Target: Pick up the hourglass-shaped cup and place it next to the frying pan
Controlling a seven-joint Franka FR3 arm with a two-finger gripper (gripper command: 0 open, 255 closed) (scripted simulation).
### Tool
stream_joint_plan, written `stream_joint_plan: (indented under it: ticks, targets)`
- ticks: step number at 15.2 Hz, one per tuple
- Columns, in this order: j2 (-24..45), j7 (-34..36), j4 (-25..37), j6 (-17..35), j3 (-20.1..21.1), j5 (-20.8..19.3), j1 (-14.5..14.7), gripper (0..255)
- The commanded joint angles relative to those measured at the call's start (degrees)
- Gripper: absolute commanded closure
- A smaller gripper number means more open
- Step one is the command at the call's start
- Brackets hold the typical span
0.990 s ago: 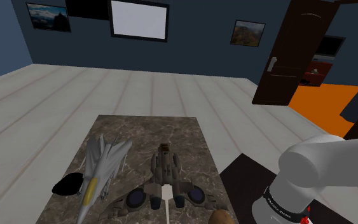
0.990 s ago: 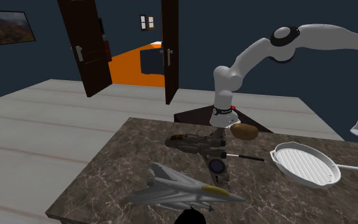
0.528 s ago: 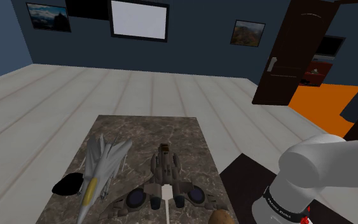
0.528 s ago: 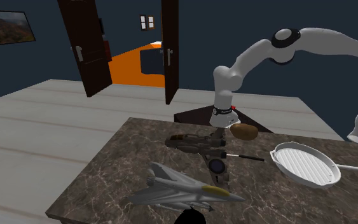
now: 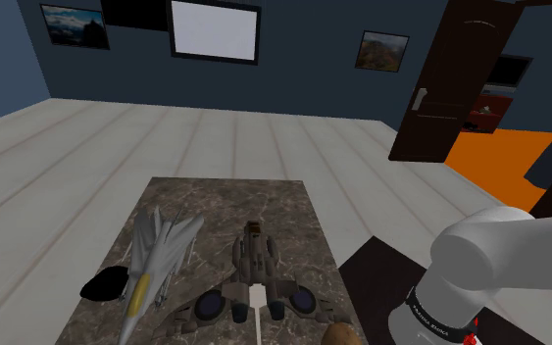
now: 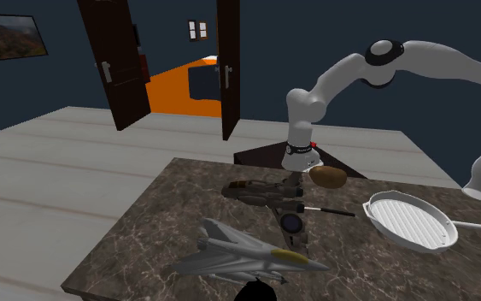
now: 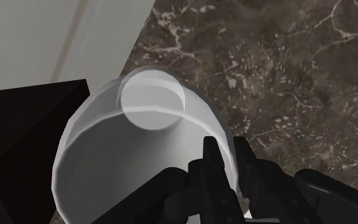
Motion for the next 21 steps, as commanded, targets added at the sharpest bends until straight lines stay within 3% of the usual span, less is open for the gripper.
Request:
stream_joint_plan:
  ticks: [1, 4, 5, 10, 14, 21]
  targets:
    - [0.0, -0.01, -0.07, 0.09, 0.0, 0.02, 0.03, 255]
    - [0.0, -0.01, -0.07, 0.09, 0.0, 0.02, 0.03, 255]
    - [0.0, -0.02, -0.07, 0.09, 0.0, 0.02, 0.03, 0]
    - [0.01, -0.02, -0.09, 0.09, 0.0, 0.02, 0.04, 0]
    - [2.14, 1.53, 4.81, -5.49, -1.47, -1.9, -0.66, 0]
    - [2.14, 1.53, 4.81, -5.49, -1.47, -1.9, -0.66, 0]
